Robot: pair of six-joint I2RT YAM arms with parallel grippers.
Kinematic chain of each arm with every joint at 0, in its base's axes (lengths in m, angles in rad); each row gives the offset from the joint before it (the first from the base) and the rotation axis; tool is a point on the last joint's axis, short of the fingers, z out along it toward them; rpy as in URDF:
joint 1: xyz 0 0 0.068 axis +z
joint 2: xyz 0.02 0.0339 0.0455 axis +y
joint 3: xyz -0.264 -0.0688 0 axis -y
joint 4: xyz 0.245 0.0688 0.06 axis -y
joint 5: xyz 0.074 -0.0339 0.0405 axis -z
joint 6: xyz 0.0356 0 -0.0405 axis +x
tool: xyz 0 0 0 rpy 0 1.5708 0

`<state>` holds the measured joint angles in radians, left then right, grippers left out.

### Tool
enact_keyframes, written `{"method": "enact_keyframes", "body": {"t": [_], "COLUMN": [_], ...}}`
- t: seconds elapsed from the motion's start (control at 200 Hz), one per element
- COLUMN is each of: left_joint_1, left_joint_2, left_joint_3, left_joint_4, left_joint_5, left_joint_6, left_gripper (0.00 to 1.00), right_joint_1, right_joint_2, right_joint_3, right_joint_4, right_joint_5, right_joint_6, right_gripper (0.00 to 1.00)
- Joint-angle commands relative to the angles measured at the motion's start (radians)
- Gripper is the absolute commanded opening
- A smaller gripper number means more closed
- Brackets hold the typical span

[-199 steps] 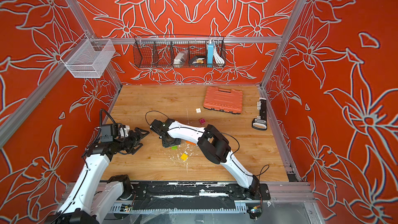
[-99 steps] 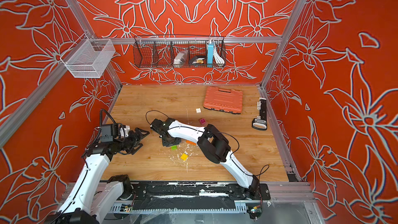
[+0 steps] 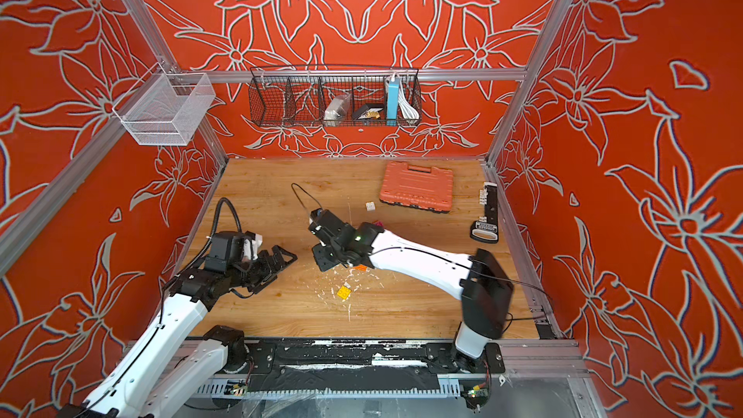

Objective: Assemble the letter r with lego
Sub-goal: Pick up the lego brick from the center of the board, then assemble the lego brick with the lego brick.

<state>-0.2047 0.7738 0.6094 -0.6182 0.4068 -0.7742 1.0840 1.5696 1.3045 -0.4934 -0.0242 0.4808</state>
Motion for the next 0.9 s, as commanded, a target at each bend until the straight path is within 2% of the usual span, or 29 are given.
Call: {"method": "enact_keyframes", "body": {"t": [0.0,0.04,0.16,0.215,0.345,0.52,0.646,0.771,0.896], "left_joint_1": [-0.105,-0.131,-0.167,-0.174,-0.176,-0.165,-0.128,-0.04,0.023], "left_joint_2": [0.031,0.062,0.14,0.161,0.199,0.279,0.303,0.296,0.255], "left_joint_3": [-0.008,-0.011,-0.048,-0.077,-0.139,-0.157,-0.159,-0.183,-0.188], "left_joint_4": [0.107,0.134,0.252,0.319,0.47,0.528,0.548,0.567,0.52], "left_joint_5": [-0.101,-0.088,-0.005,0.025,0.087,0.106,0.138,0.202,0.216], "left_joint_6": [-0.051,-0.052,-0.074,-0.091,-0.157,-0.183,-0.181,-0.19,-0.169], "left_gripper": [0.99,0.99,0.97,0.96,0.93,0.92,0.9,0.89,0.88], "right_joint_1": [-0.007,-0.007,-0.007,-0.007,-0.007,-0.003,0.002,0.003,0.003], "right_joint_2": [-0.093,-0.12,-0.176,-0.206,-0.237,-0.196,-0.121,-0.049,0.009], "right_joint_3": [-0.154,-0.164,-0.197,-0.248,-0.33,-0.36,-0.342,-0.313,-0.27], "right_joint_4": [0.126,0.072,-0.078,-0.079,-0.091,-0.09,-0.099,-0.099,-0.104], "right_joint_5": [-0.023,-0.024,-0.048,-0.081,-0.056,-0.037,-0.047,-0.055,-0.078], "right_joint_6": [-0.213,-0.242,-0.3,-0.33,-0.344,-0.359,-0.376,-0.374,-0.331], "right_gripper": [0.06,0.0,0.0,0.0,0.0,0.0,0.0,0.0,0.0]}}
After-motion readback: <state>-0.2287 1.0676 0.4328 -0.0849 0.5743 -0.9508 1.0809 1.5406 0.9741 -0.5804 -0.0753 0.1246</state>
